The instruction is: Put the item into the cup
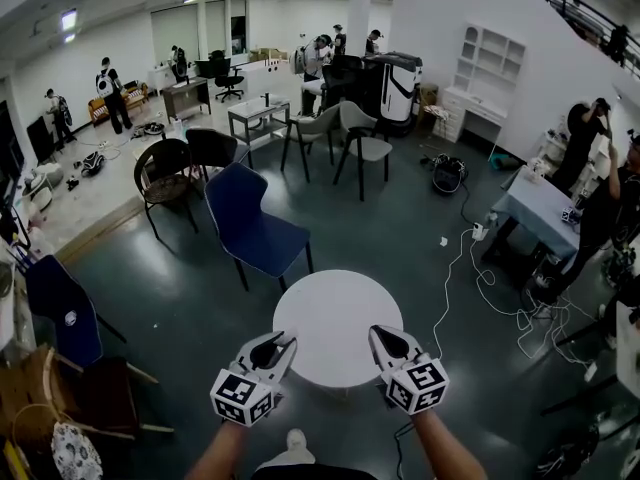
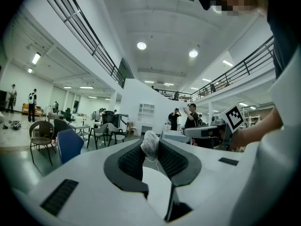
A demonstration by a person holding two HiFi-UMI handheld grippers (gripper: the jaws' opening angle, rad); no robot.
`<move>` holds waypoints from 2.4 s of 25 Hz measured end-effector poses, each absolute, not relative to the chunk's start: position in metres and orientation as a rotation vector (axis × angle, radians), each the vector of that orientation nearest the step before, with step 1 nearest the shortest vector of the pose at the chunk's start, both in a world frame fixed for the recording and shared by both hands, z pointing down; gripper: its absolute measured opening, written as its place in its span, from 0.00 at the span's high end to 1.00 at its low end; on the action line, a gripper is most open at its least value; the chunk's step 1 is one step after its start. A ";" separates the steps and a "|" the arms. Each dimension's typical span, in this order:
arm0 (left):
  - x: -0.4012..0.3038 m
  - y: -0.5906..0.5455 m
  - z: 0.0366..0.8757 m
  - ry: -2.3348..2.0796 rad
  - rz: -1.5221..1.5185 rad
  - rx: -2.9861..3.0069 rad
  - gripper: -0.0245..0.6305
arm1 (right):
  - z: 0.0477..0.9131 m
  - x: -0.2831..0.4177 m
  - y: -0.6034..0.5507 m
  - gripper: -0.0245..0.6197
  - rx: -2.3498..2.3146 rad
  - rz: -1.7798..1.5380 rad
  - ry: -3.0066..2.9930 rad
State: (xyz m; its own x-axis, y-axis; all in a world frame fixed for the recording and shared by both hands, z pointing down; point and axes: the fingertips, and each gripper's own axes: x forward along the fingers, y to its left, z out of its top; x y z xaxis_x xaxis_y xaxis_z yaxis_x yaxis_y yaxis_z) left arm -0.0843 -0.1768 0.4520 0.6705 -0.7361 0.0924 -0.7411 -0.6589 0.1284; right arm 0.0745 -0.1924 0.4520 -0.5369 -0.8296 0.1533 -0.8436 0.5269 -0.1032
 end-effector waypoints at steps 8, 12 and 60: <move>-0.104 -0.211 0.457 -1.204 0.024 2.708 0.82 | 0.461 0.053 -0.228 0.94 1.455 0.233 -2.636; -0.116 -0.229 0.467 -1.202 0.047 2.700 0.82 | 0.470 0.045 -0.248 0.94 1.459 0.237 -2.606; -0.104 -0.415 0.645 -1.120 0.412 2.514 0.82 | 0.617 0.021 -0.429 0.94 1.266 0.465 -2.534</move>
